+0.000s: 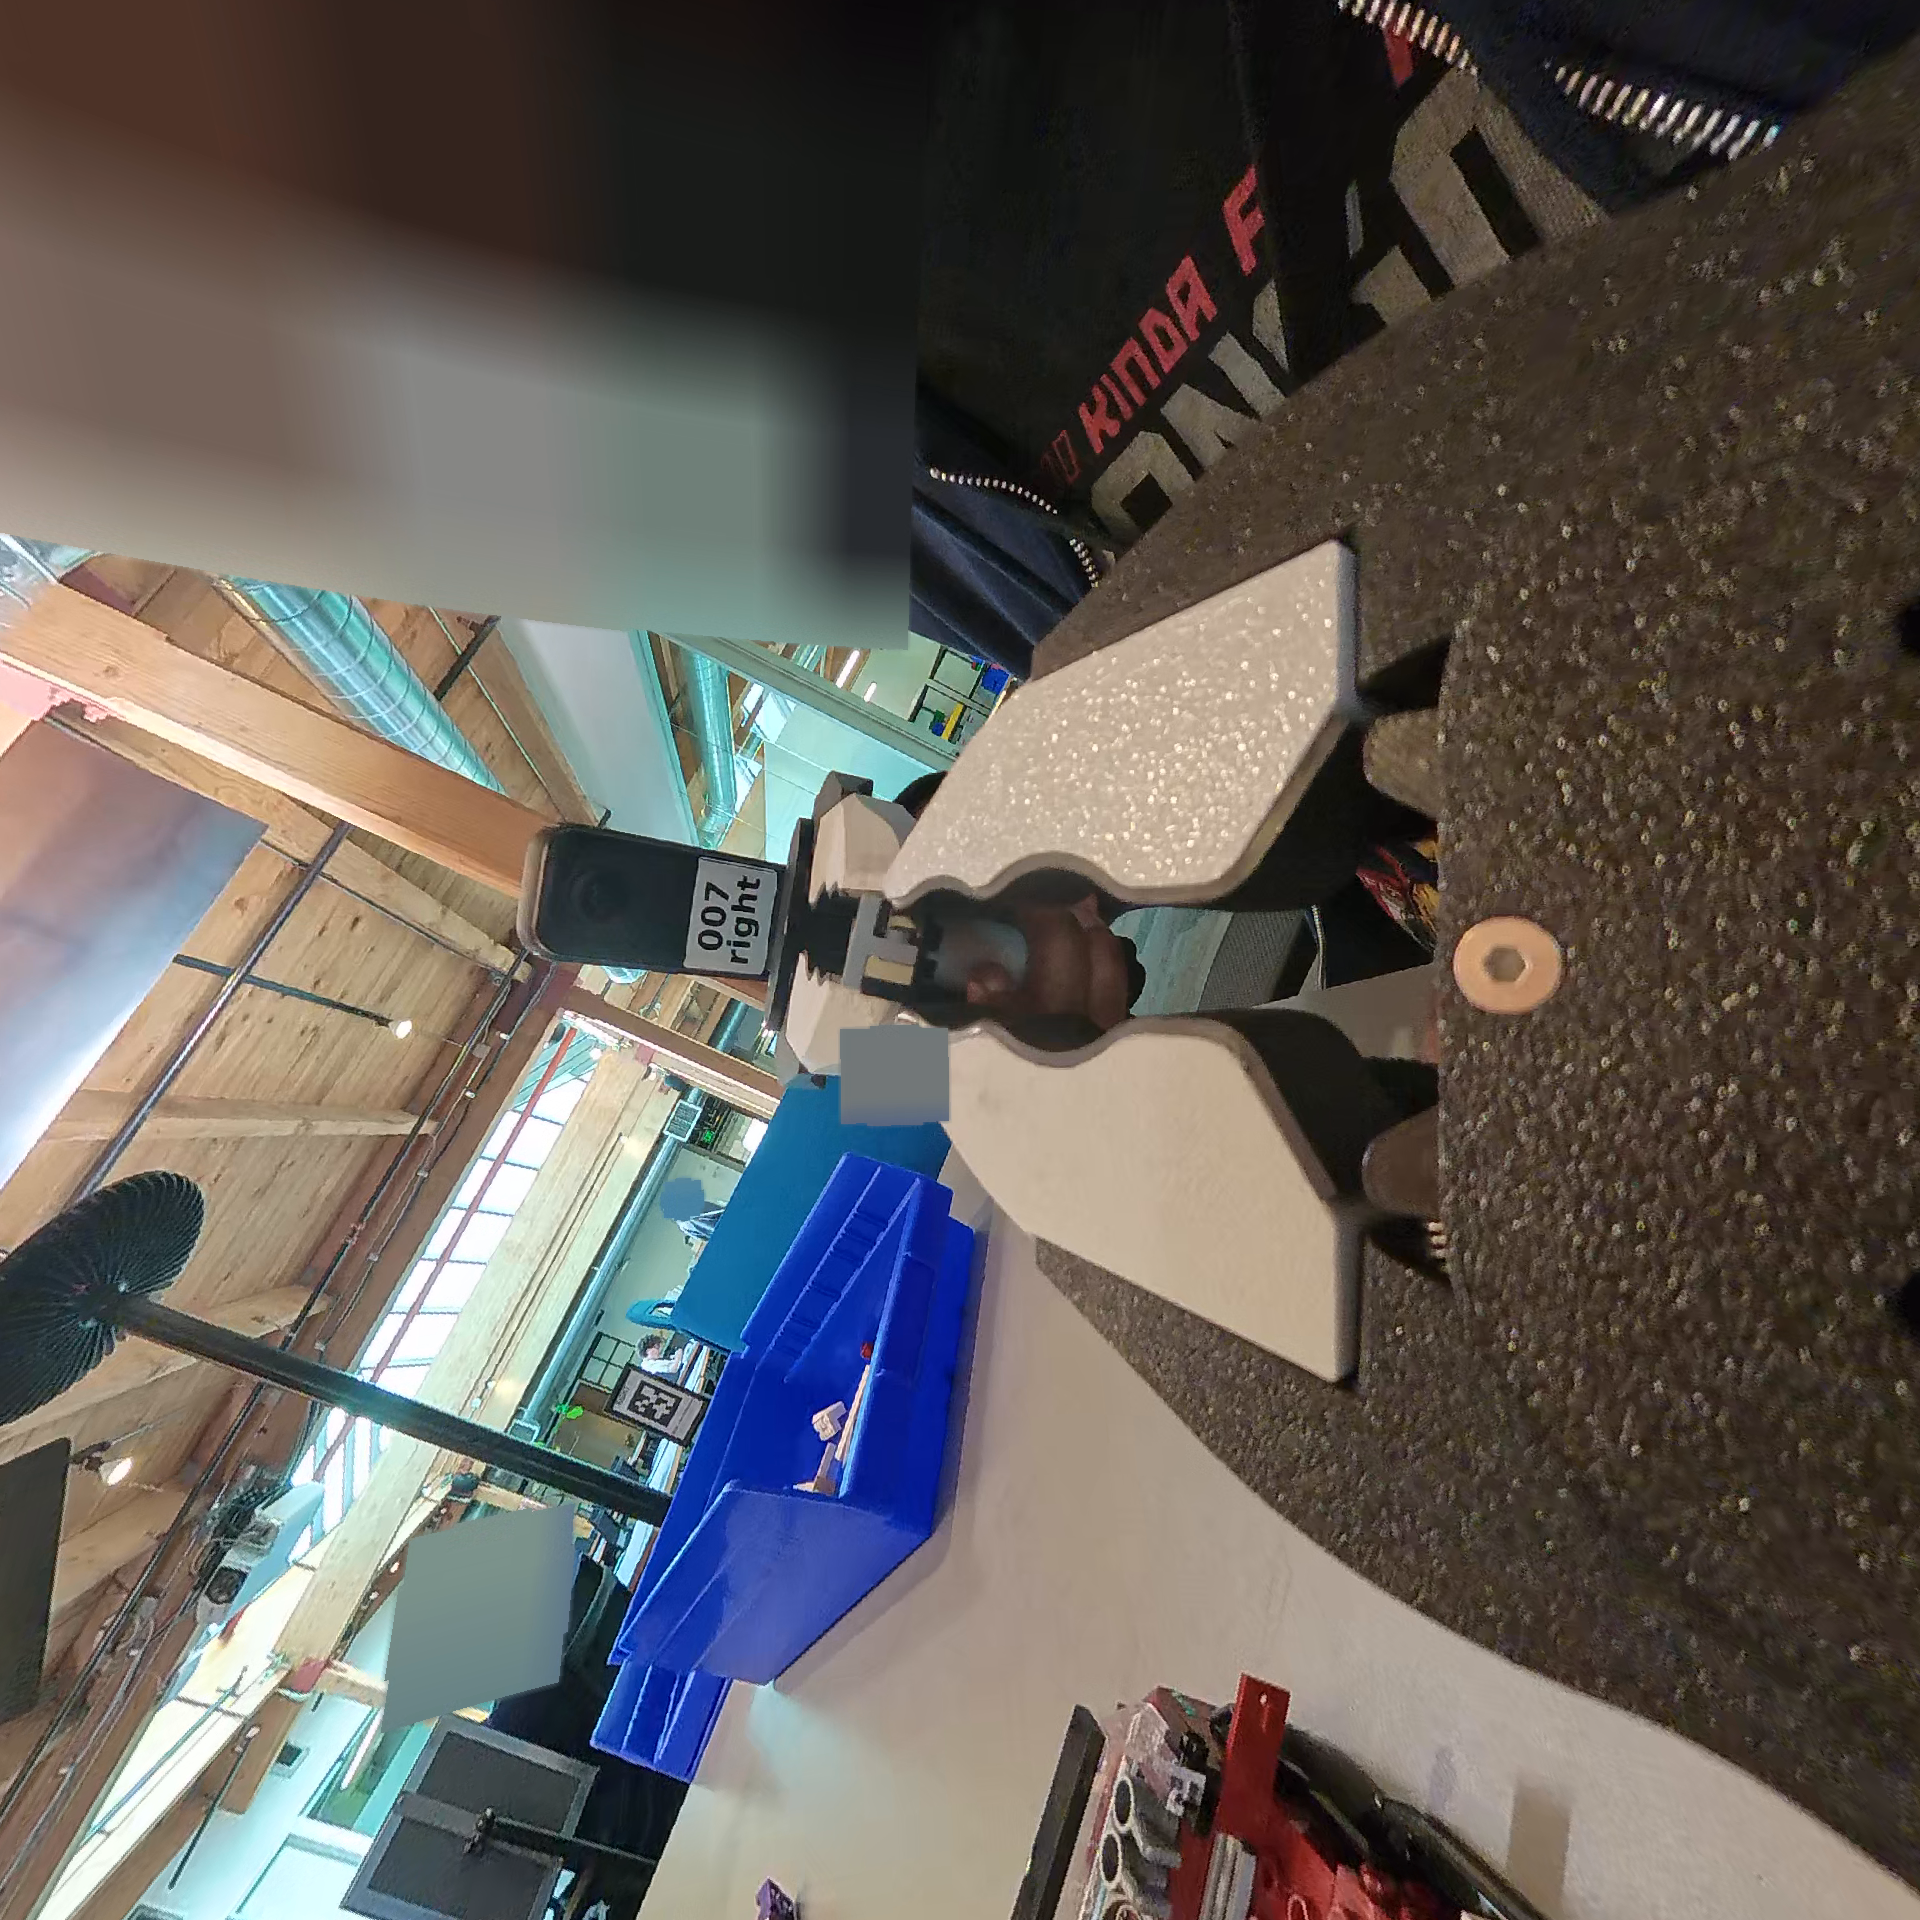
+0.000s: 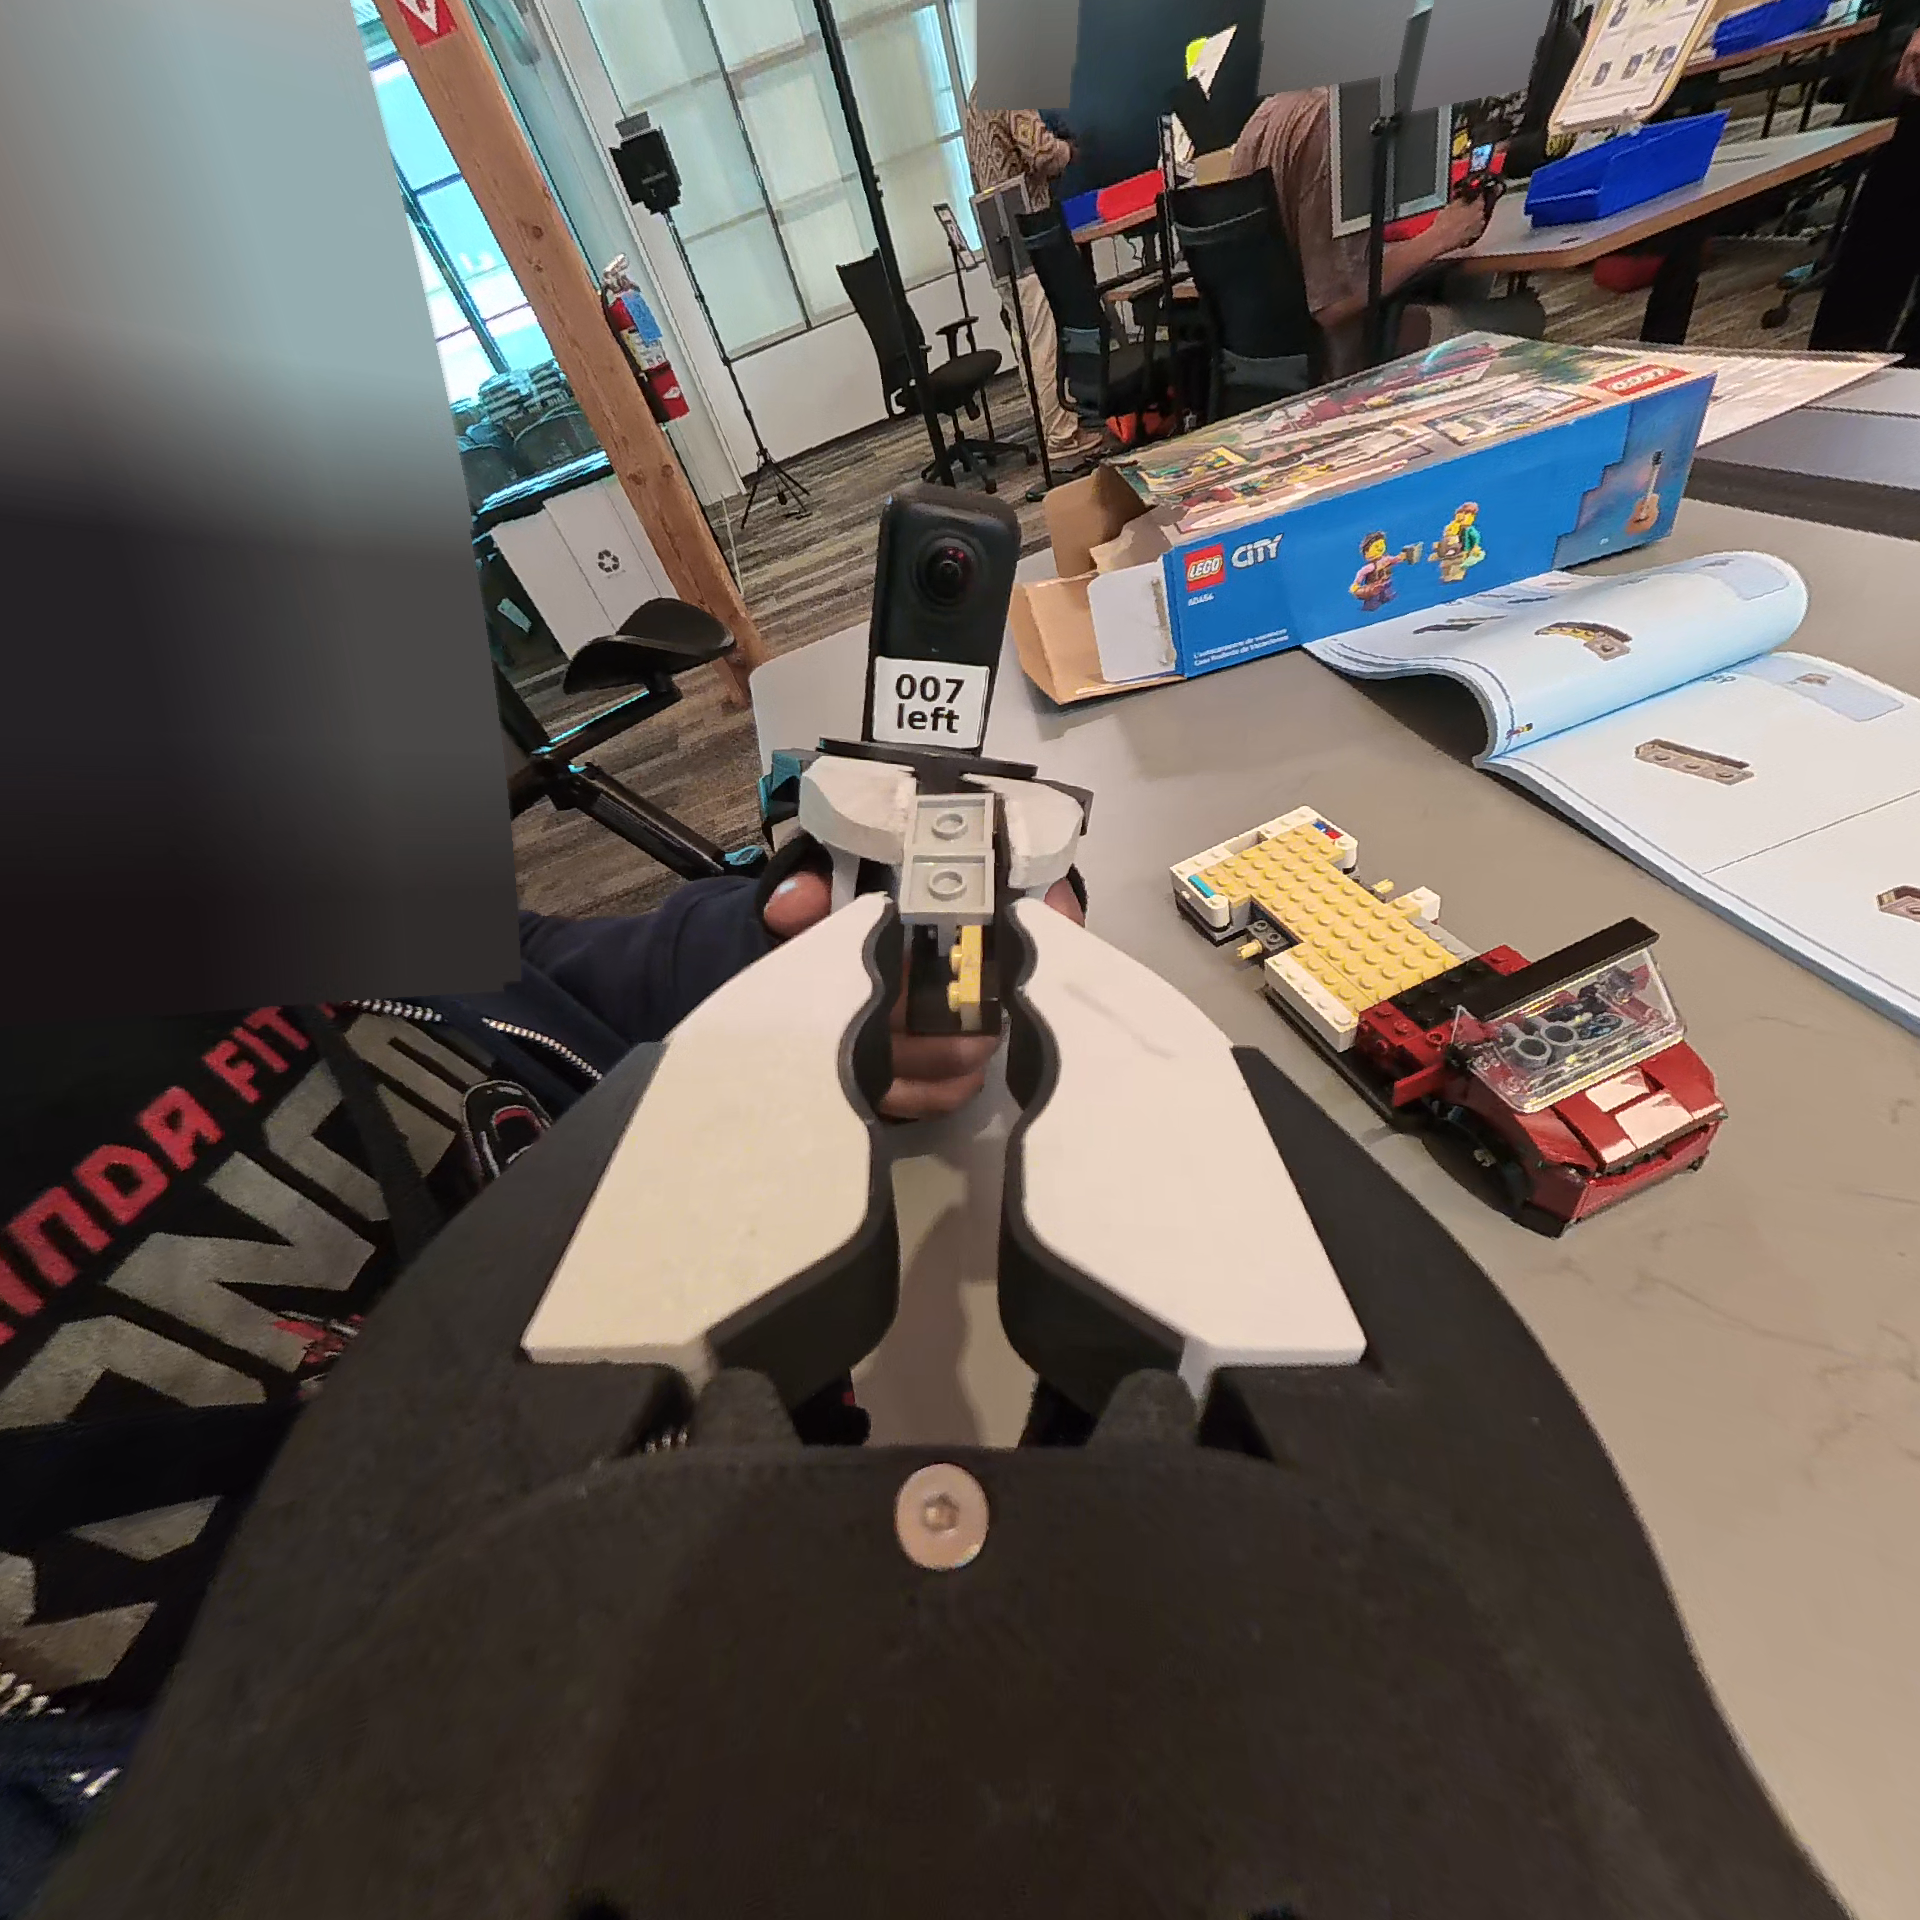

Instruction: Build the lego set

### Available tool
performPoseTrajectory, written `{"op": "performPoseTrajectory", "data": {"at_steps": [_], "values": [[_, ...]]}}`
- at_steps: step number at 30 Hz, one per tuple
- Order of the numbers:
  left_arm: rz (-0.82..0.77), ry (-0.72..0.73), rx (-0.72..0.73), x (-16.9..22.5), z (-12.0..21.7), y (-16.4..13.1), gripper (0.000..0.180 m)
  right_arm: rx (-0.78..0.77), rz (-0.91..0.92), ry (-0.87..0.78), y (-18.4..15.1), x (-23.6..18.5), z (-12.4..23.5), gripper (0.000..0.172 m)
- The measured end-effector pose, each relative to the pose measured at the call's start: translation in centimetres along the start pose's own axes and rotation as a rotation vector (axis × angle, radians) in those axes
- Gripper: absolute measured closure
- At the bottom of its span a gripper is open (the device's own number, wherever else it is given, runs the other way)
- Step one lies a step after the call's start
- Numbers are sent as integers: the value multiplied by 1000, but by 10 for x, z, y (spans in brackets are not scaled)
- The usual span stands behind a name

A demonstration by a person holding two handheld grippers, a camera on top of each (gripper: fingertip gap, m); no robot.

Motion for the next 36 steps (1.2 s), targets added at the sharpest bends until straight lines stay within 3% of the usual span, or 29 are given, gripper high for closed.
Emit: {"op": "performPoseTrajectory", "data": {"at_steps": [23,36], "values": [[-40,55,5,-1,0,0,165,20,2,-101,1,0,-5,147],[-114,78,-17,4,-1,0,165,20,-63,-54,-2,2,-5,152]]}}
Point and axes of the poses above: each gripper's, where its closed fingertips meet, z back along the fingers, y out of its top, x = y × z across the jaws, the point moved 8 cm from there along z, back along the fingers, and after that the axes turned 2 degrees about -y, right-handed, at the moved point
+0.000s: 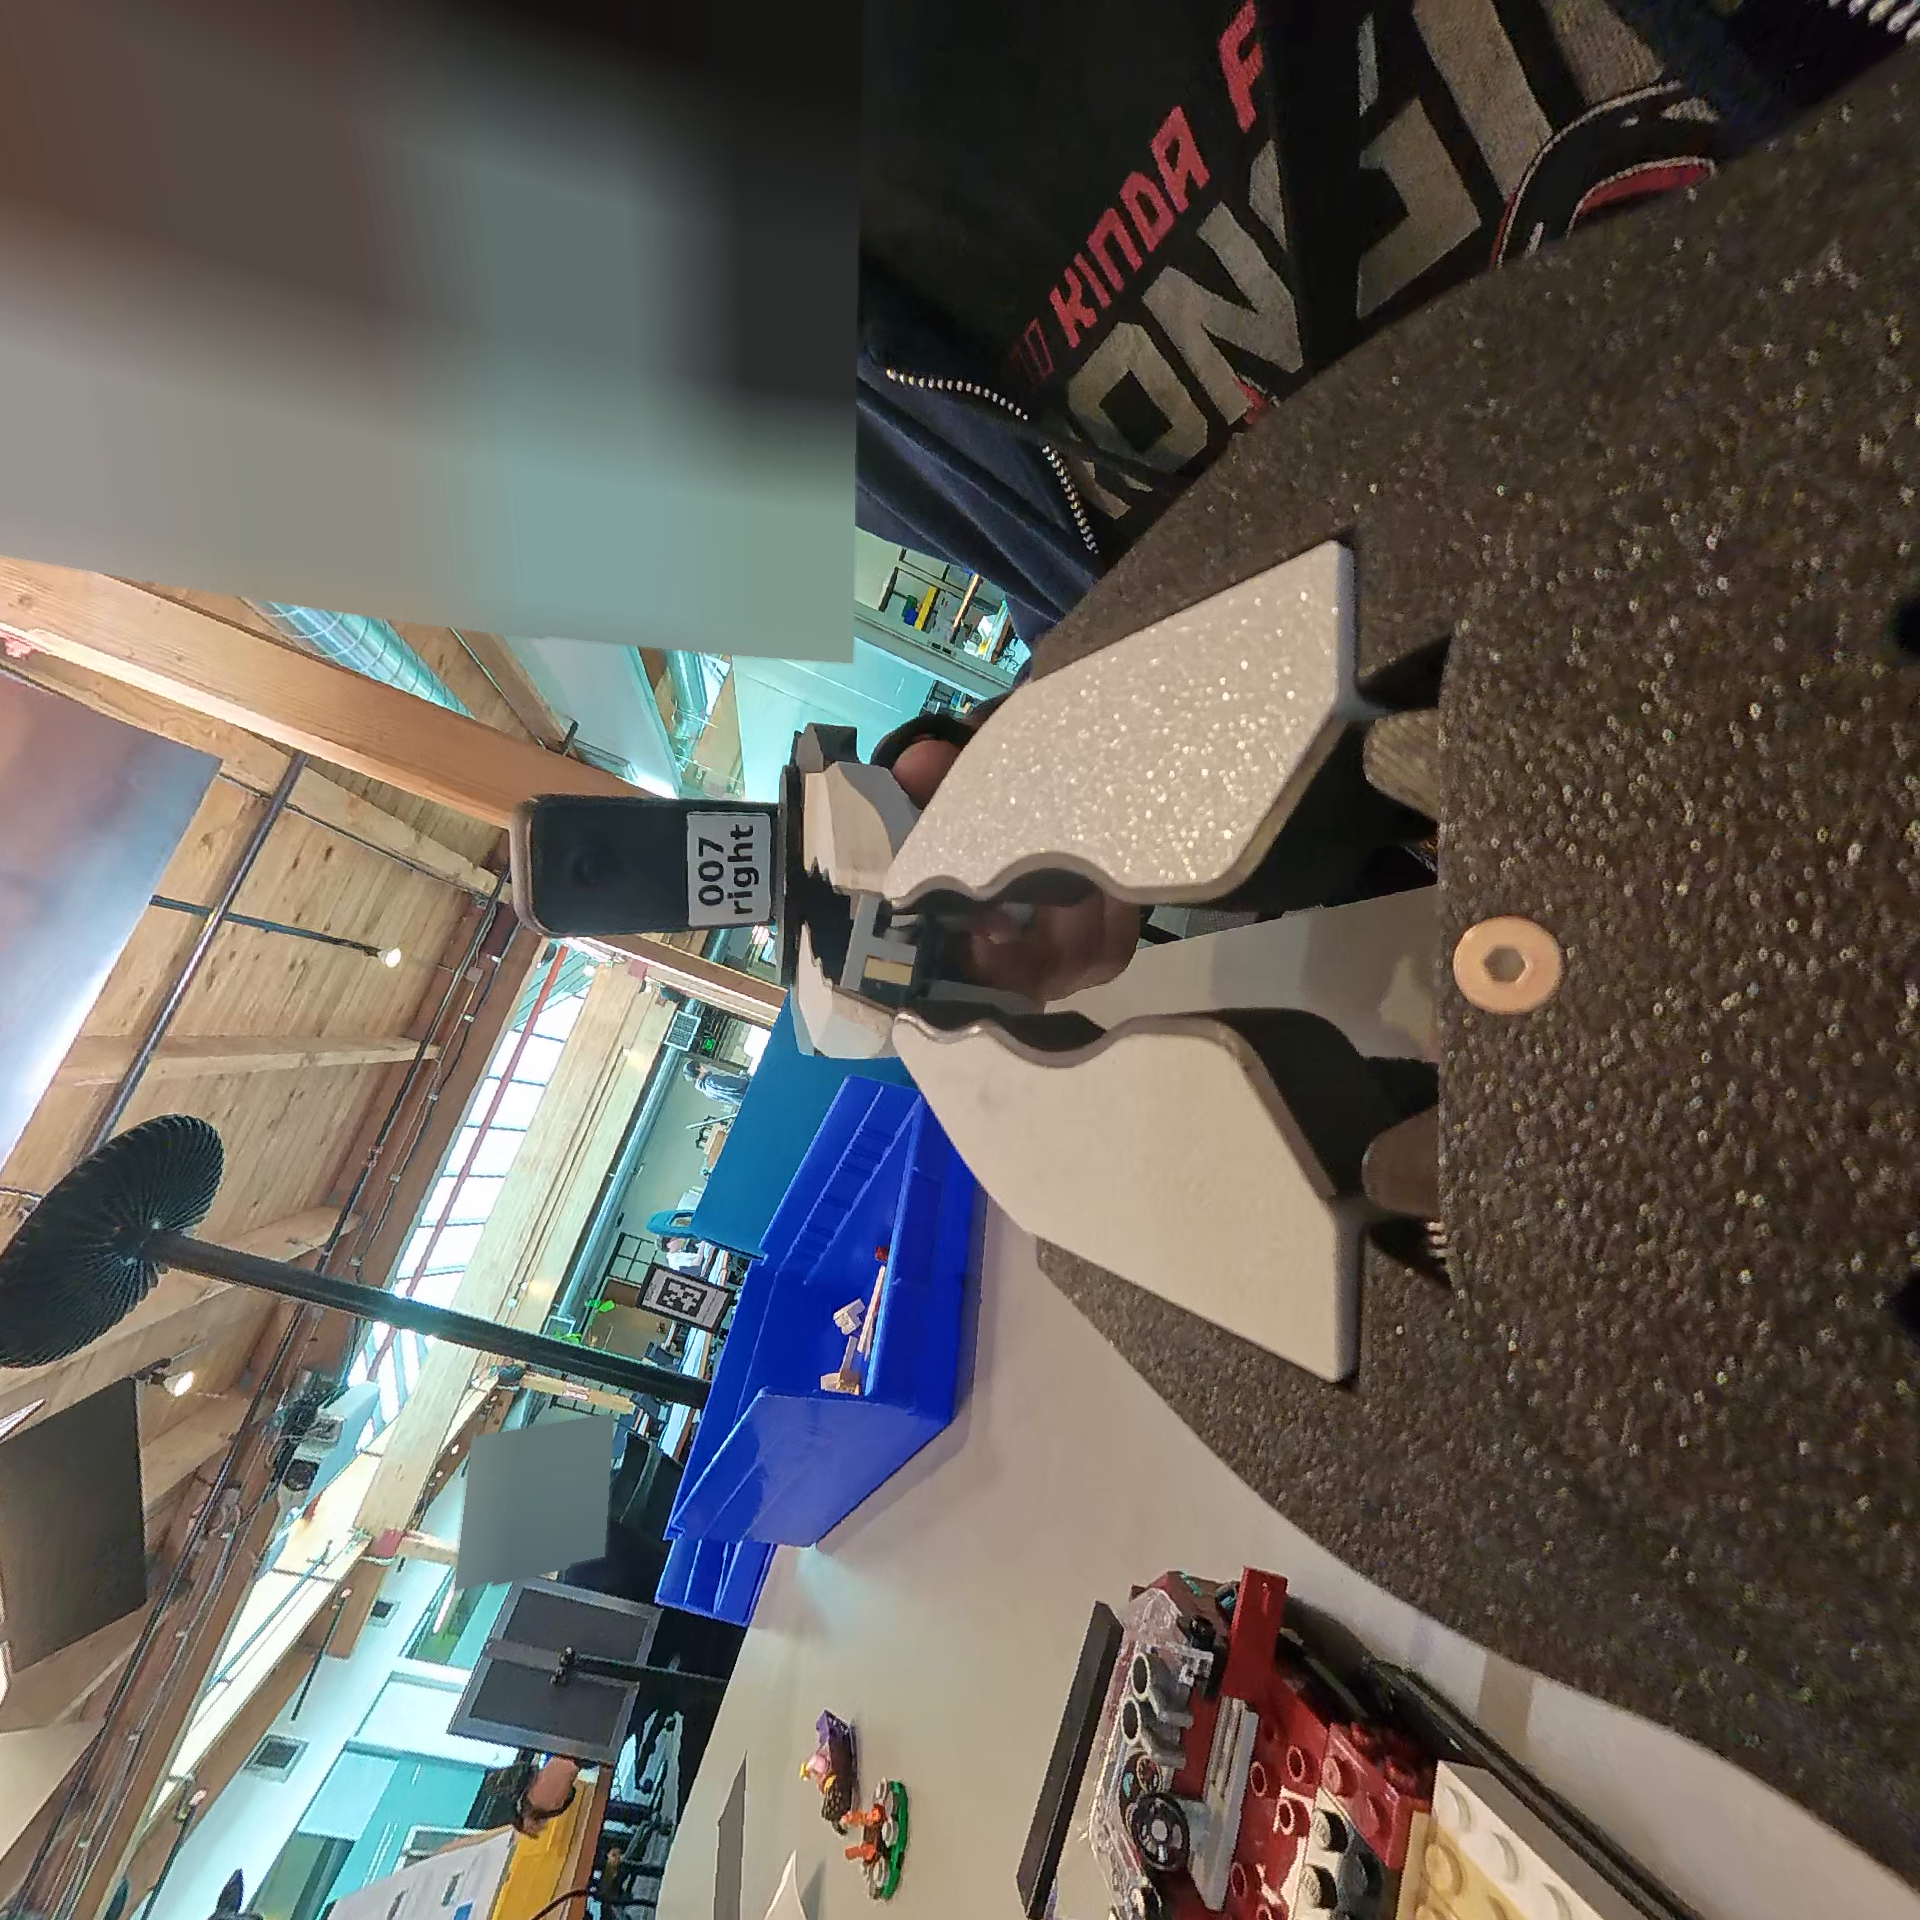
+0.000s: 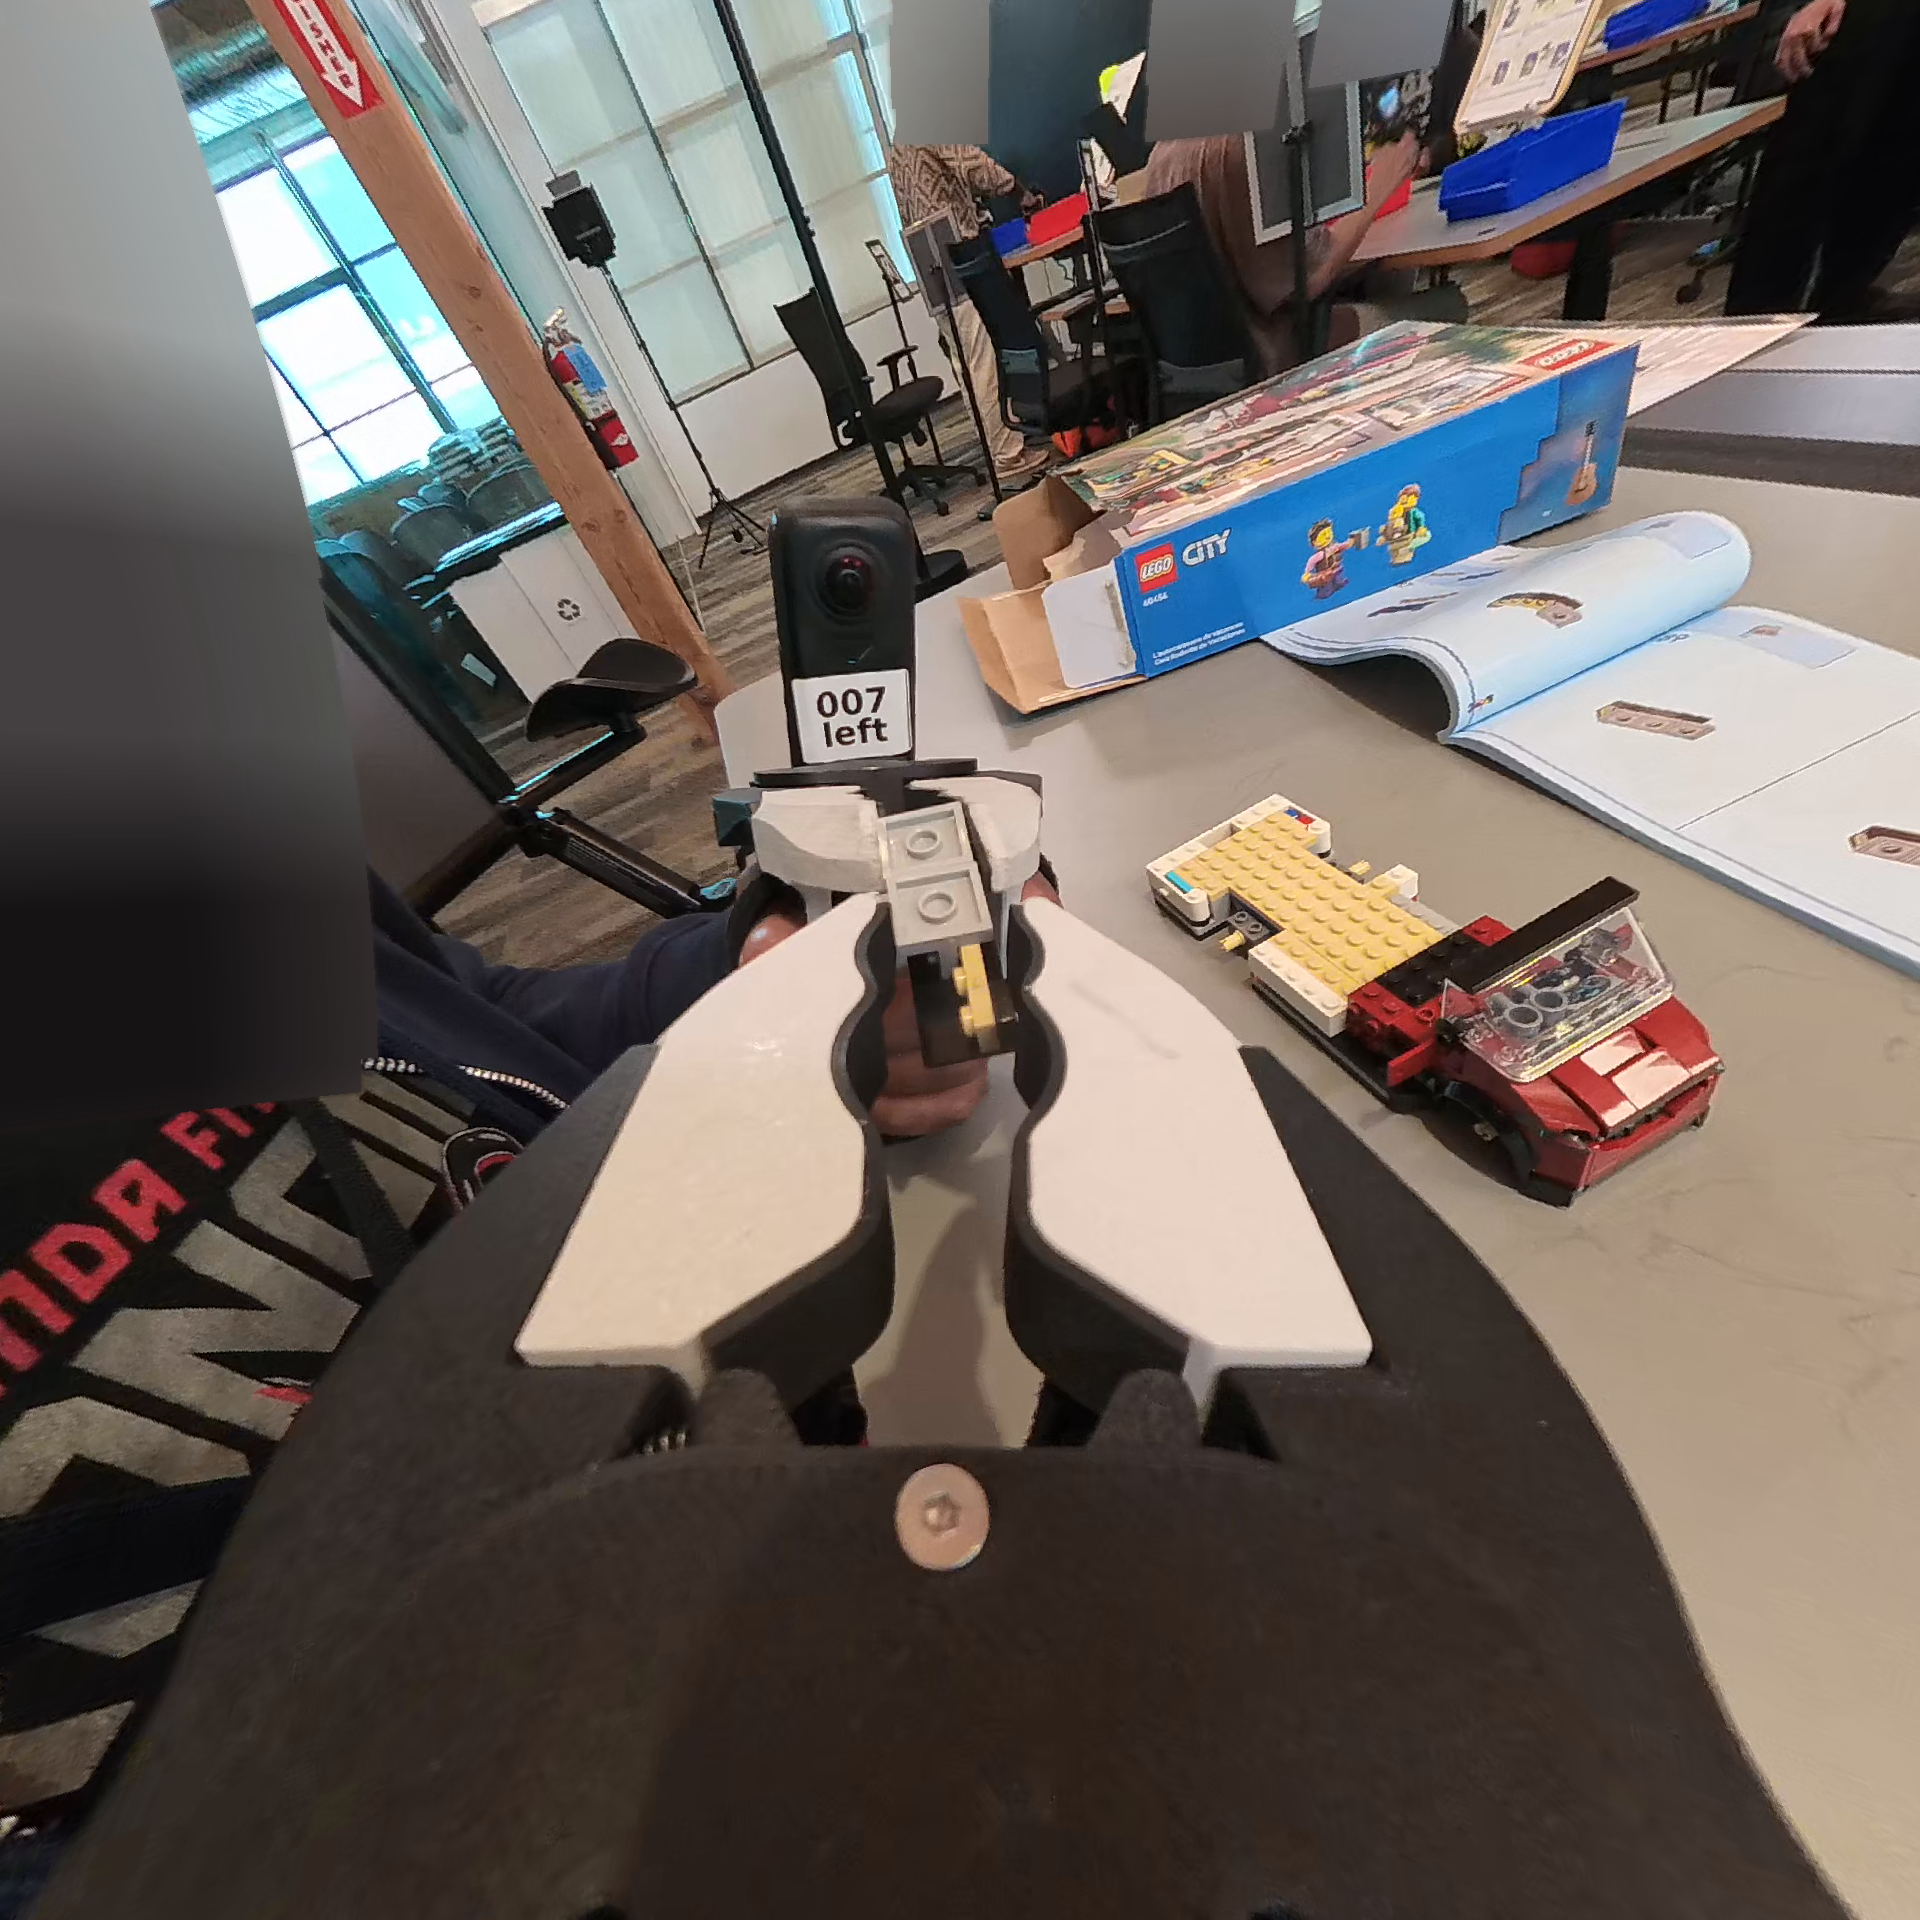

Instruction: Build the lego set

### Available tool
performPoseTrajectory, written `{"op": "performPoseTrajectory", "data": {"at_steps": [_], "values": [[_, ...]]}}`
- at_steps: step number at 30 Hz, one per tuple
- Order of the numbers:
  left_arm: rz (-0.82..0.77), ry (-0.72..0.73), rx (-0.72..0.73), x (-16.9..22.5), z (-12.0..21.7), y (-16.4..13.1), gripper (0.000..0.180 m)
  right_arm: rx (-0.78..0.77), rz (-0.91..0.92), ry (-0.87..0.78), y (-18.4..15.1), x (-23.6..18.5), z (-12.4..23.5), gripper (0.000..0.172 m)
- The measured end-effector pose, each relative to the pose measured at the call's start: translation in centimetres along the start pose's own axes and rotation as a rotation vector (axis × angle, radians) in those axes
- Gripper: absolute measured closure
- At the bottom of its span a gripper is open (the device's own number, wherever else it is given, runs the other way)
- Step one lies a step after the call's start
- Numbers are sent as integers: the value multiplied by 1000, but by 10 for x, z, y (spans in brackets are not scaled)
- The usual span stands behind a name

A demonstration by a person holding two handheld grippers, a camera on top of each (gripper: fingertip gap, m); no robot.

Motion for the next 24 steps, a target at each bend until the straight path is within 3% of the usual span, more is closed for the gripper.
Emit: {"op": "performPoseTrajectory", "data": {"at_steps": [16,20,24], "values": [[117,-69,-6,-3,0,-2,165,-13,52,38,-2,-1,1,155],[69,-28,-51,-3,0,-2,162,-25,62,25,-2,0,2,155],[-10,-9,-109,-1,1,2,147,-56,101,12,0,0,5,155]]}}
Point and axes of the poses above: each gripper's, where its closed fingertips meet, z back along the fingers, y out of its top, x = y × z across the jaws, the point moved 8 cm from there along z, back along the fingers, and after that the axes turned 2 degrees about -y, right-handed, at the moved point
